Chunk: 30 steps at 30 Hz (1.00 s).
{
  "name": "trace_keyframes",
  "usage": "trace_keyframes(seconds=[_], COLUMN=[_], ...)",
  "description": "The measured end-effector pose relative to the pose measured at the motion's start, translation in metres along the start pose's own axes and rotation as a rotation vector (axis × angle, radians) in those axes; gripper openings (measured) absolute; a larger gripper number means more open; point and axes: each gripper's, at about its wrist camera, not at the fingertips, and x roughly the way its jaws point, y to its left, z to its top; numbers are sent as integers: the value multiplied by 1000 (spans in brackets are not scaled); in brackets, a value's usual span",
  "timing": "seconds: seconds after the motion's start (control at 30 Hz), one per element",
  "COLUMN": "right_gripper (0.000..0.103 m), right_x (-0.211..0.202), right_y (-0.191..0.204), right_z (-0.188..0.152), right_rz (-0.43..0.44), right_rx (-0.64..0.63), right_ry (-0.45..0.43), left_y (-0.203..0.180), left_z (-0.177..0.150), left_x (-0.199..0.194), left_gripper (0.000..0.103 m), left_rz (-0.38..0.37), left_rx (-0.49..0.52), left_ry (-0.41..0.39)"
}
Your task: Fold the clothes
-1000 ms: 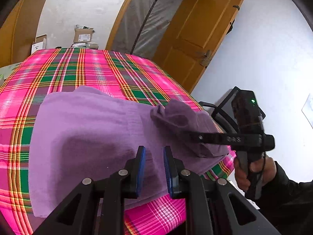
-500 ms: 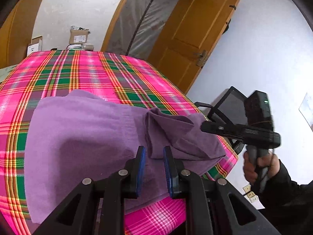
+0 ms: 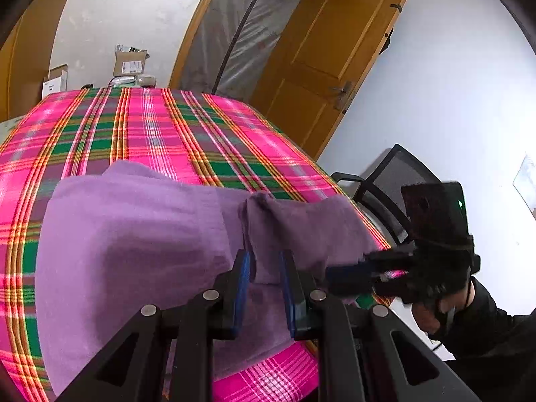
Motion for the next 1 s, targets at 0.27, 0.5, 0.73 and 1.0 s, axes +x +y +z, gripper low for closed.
trace_keyframes(seconds=[0.27,0.5,0.73,1.0], right_gripper=[34,34,33,33], right_x=[-26,-31,-52,-95], right_y=[-22,-31,-54,-72], right_z=[7,-5,-30,-31], right_rz=[-37,-127,-224,-257], right_rx=[115,107,154,225], right_ry=[-149,-134,-121,-271], left_y=[-4,-41,-33,-26], left_z=[6,12,-11,5], left_x=[-1,46,91,65], left_gripper=[19,19,18,18], left_rz=[-5,-101,-23,-27], left_rx=[-1,126,137,80], left_ry=[-5,91,255,154])
